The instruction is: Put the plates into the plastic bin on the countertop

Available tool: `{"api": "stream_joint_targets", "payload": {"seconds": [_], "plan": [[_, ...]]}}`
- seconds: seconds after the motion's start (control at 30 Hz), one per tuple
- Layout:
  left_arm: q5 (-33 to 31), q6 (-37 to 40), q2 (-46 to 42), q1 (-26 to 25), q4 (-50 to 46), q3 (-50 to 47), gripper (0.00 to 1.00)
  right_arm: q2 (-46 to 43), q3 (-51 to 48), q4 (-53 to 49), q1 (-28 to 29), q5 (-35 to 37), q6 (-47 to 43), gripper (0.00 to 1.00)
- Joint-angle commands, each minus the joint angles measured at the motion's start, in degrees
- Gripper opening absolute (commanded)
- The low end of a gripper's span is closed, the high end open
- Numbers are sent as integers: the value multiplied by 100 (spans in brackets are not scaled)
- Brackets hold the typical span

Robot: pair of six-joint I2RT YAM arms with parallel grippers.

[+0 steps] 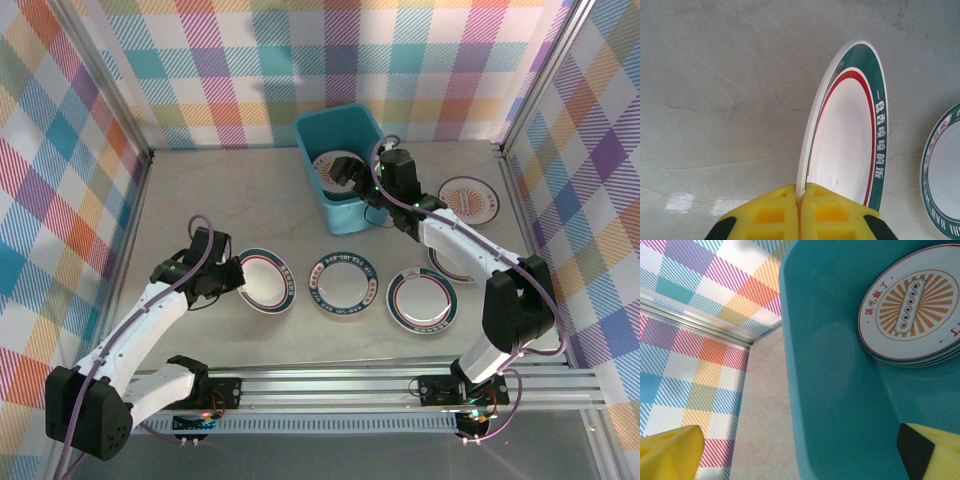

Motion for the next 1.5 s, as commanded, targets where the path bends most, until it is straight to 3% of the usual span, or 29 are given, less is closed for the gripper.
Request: {"api": "stream_joint_targets", "payload": {"seconds": [0.0,0.3,0.53,0.67,0.9,1.03,1.17,1.47], "plan": [[-39,220,73,-46,-64,522,0,106,186,-617,-87,-89,-171,99],[-243,724,456,-7,-231,1795,0,62,654,-1115,-252,-149,-607,99],[-203,1013,938,161,271,2886,0,115,1283,-1625,-395,-260,-1348,100],[152,1175,1500,239,459,3682,0,118,1578,-1872,-577,-709,-1726,99],[1136,950,2256,384,1164,4700,0,69,1522,-1214,-1018,-2302,-1604,93],[1686,771,2675,411,1416,5174,0,170,1721,-1195,-1063,-2866,-1751,88],[2389,348,3082,437,2144,5264,0,268,1882,-1282,-1080,-2780,-1797,69],[3068,-228,3699,437,3097,5484,0,514,1958,-1073,-1199,-2631,-1337,61]]}}
